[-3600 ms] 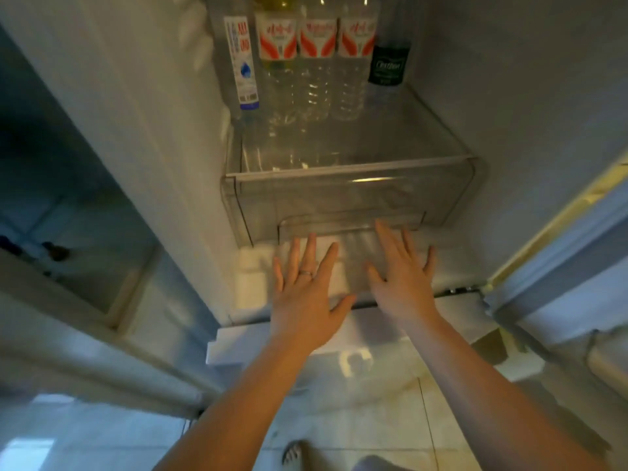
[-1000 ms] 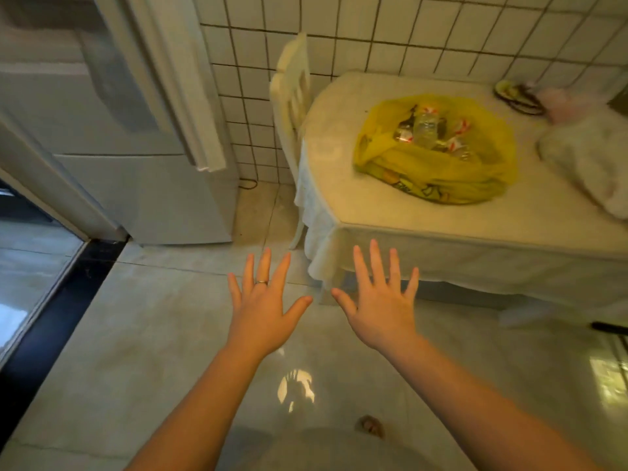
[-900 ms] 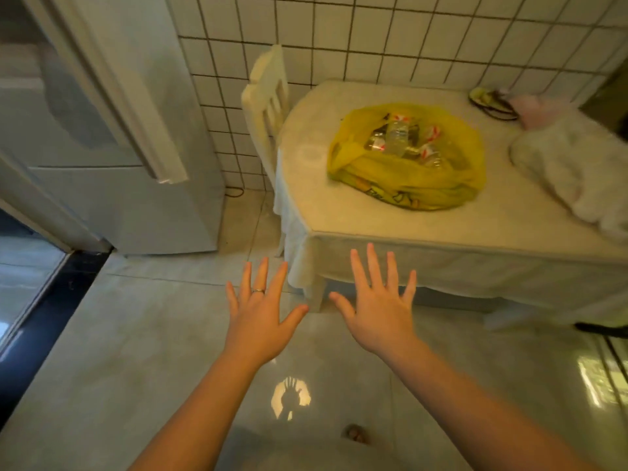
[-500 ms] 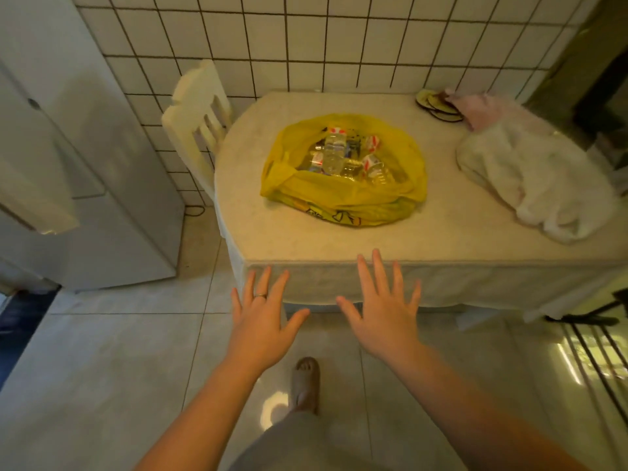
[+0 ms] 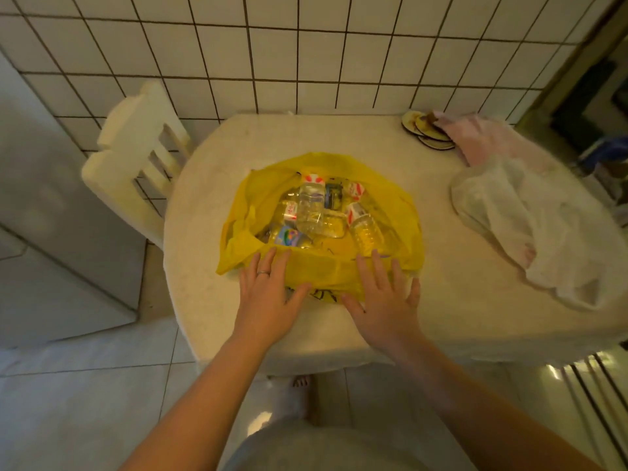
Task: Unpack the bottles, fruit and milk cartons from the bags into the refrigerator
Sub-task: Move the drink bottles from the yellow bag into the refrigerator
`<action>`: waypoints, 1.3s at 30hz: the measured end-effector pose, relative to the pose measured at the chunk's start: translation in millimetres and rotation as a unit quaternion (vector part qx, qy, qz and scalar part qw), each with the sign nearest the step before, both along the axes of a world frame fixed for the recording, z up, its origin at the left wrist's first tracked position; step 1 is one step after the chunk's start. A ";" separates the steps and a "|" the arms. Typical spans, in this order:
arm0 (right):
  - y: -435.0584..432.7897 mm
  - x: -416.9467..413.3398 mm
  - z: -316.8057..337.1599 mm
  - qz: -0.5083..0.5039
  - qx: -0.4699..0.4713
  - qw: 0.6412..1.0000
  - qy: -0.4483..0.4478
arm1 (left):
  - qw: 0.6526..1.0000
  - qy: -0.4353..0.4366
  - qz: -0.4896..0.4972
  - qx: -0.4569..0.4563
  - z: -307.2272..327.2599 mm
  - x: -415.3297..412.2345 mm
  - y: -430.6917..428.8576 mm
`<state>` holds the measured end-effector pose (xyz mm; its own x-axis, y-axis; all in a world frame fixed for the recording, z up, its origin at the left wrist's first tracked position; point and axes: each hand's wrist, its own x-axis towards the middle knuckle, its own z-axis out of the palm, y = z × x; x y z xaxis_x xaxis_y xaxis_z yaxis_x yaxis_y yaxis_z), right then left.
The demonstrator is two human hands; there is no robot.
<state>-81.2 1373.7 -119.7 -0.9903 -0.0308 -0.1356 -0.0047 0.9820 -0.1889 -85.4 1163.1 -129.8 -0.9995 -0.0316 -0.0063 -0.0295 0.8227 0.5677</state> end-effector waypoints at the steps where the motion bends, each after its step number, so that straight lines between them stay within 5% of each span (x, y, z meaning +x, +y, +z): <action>1: -1.4 -13.6 -0.7 -0.002 -0.002 1.000 -0.008 | 1.000 0.001 -0.002 -0.004 -0.8 -16.9 -1.1; 14: -10.1 -152.2 -9.1 0.016 -0.049 0.992 -0.117 | 0.994 -0.076 0.027 0.076 -8.0 -179.3 12.3; 27: -39.5 -186.2 -36.0 0.035 -0.139 0.937 -0.320 | 0.964 -0.200 0.062 0.166 -19.0 -238.0 21.9; 35: -33.4 -193.8 -32.4 0.080 -0.189 0.913 -0.354 | 0.931 -0.224 0.079 0.276 -6.5 -238.9 11.5; 39: -19.7 -197.0 -15.7 0.080 -0.206 0.933 -0.283 | 0.925 -0.235 0.087 0.286 1.1 -238.4 -6.7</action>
